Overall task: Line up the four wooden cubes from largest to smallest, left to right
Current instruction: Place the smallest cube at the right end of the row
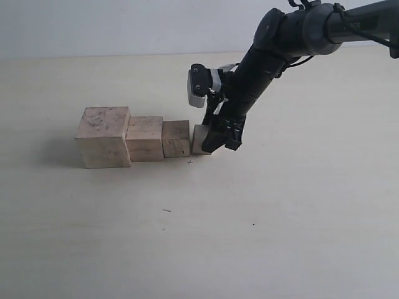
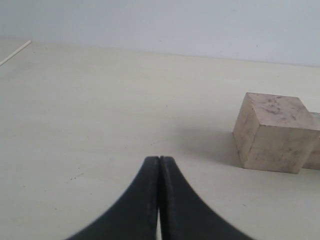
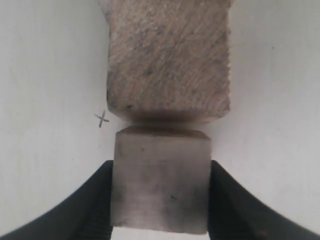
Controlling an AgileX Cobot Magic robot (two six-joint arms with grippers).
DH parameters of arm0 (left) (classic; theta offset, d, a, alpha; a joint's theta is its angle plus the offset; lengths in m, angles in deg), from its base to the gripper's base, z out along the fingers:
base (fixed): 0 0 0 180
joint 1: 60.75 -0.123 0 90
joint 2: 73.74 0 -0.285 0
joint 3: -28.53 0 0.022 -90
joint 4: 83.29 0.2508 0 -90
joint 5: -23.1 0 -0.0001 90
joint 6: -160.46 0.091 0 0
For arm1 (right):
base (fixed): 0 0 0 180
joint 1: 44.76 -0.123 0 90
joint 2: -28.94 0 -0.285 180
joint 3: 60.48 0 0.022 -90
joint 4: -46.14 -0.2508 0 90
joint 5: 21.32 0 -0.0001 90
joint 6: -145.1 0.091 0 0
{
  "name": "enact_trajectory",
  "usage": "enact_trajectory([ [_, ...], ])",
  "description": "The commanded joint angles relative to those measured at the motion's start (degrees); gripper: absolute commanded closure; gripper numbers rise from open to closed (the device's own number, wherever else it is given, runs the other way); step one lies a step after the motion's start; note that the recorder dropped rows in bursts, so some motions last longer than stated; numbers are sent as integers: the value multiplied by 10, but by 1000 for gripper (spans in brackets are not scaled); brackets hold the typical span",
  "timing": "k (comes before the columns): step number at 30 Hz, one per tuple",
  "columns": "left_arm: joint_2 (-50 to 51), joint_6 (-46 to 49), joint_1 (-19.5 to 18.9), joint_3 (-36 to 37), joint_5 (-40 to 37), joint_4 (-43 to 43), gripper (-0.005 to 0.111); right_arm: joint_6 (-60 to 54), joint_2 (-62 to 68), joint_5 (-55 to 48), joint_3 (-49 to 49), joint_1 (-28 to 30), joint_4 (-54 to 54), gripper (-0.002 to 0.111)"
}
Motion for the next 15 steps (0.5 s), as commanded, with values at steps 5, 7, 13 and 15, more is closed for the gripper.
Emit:
enact_trajectory([
  [5,-3,-3,3,2,7,1,107,-6,13,10,0,0,-16,103],
  [7,-3,-3,3,2,7,1,107,-6,13,10,0,0,-16,96],
  [13,-3,-3,3,2,7,1,107,9,13,8,0,0,-16,70],
  [15,-3,-3,3,2,7,1,107,13,12,6,0,0,-21,61],
])
